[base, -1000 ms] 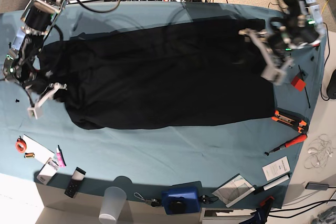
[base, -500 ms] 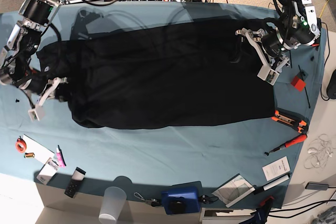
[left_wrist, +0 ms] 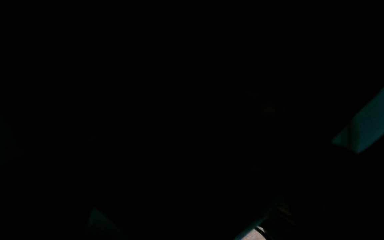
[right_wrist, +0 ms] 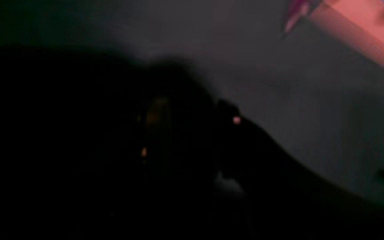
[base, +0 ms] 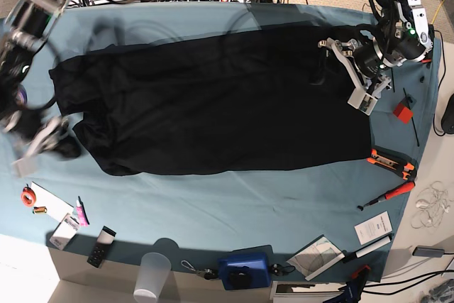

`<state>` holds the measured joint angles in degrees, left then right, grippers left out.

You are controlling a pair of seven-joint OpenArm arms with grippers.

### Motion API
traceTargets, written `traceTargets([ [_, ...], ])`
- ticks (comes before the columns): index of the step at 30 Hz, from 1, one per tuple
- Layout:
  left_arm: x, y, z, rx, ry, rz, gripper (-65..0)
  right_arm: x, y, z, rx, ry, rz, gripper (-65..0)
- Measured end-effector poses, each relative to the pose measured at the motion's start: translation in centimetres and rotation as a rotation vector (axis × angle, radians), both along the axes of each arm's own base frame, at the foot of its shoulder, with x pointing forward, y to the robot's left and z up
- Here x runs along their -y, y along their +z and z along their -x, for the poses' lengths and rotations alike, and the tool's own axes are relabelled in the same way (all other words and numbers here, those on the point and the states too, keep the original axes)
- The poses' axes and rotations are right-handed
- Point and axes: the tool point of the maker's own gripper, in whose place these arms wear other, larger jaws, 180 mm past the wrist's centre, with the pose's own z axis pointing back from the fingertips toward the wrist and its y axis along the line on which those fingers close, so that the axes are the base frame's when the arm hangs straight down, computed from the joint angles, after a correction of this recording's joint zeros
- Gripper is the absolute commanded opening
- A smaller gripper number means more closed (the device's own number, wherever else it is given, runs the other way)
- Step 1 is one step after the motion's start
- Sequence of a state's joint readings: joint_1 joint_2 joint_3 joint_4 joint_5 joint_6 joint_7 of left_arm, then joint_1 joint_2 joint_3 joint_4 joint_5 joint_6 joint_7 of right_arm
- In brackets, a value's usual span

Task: Layout the t-shirt on the table in an organized manner, then fold the t-shirt properly

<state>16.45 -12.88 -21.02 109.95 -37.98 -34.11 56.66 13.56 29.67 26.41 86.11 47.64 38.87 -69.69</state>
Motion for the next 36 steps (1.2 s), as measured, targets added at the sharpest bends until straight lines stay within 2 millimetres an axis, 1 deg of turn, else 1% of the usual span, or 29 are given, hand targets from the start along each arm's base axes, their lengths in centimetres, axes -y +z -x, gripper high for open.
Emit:
traceTargets([
  [2,0.0,0.0,0.0,-0.001,0.0,0.0,-20.8,0.6,-0.1,-1.1,-0.012,-0.029,0.1,-42.0],
  [3,0.0,0.0,0.0,0.003,0.001,0.001,-20.8,0.3,-0.2,-1.8,-0.025,-0.035,0.129,-42.0],
  [5,0.1,0.4,-0.3,0.023,0.007,0.014,-20.8,-1.7,-0.9,-3.2,-0.041,0.023,0.161,-42.1],
  [6,0.1,0.4,-0.3,0.022,0.006,0.014,-20.8,-2.6,-1.6,-3.9,-0.064,0.044,0.177,-42.0],
  [9,0.0,0.4,-0.3,0.022,0.007,0.011,-20.8,-4.0,-4.6,-5.7,-0.139,0.058,0.22,-42.0],
  [13,0.1,0.4,-0.3,0.023,0.007,0.012,-20.8,-4.4,-8.6,-6.6,-0.292,0.079,0.269,-42.1],
  [16,0.1,0.4,-0.3,0.025,0.008,0.013,-20.8,-6.0,-11.0,-7.0,-0.369,0.096,0.241,-42.0],
  [19,0.1,0.5,-0.3,0.026,0.007,0.019,-20.8,-7.3,-14.1,-6.4,-0.457,0.103,0.223,-42.0],
  [21,0.1,0.5,-0.4,0.027,0.007,0.021,-20.8,-7.3,-14.6,-6.3,-0.468,0.095,0.218,-42.4],
  [22,0.1,0.5,-0.3,0.026,0.007,0.02,-20.8,-7.2,-14.7,-6.2,-0.476,0.094,0.217,-45.7],
  [25,0.2,0.5,-0.3,0.027,0.007,0.022,-20.8,-7.0,-14.8,-5.8,-0.511,0.081,0.231,-65.0],
  [28,0.1,0.5,-0.3,0.027,0.007,0.021,-20.8,-6.9,-14.2,-5.7,-0.506,0.1,0.277,-65.0],
  [29,0.2,0.5,-0.3,0.026,0.007,0.021,-20.8,-6.8,-13.8,-5.9,-0.483,0.106,0.303,-65.0],
  [30,0.1,0.5,-0.3,0.026,0.007,0.021,-20.8,-6.8,-12.9,-6.3,-0.449,0.097,0.315,-65.0],
  [31,0.1,0.5,-0.3,0.026,0.007,0.021,-20.8,-6.5,-11.7,-7.0,-0.403,0.085,0.336,-65.0],
  [32,0.2,0.5,-0.3,0.026,0.007,0.021,-20.8,-6.4,-9.9,-7.8,-0.347,0.079,0.36,-65.0],
  [34,0.2,0.5,-0.3,0.026,0.007,0.021,-20.8,-6.6,-5.5,-9.3,-0.216,0.087,0.404,-65.0],
  [35,0.1,0.5,-0.3,0.026,0.007,0.02,-20.8,-7.0,-3.5,-9.6,-0.156,0.094,0.425,-65.0],
  [36,0.2,0.5,-0.3,0.026,0.007,0.021,-20.8,-7.6,-2.2,-9.6,-0.114,0.112,0.441,-65.0],
])
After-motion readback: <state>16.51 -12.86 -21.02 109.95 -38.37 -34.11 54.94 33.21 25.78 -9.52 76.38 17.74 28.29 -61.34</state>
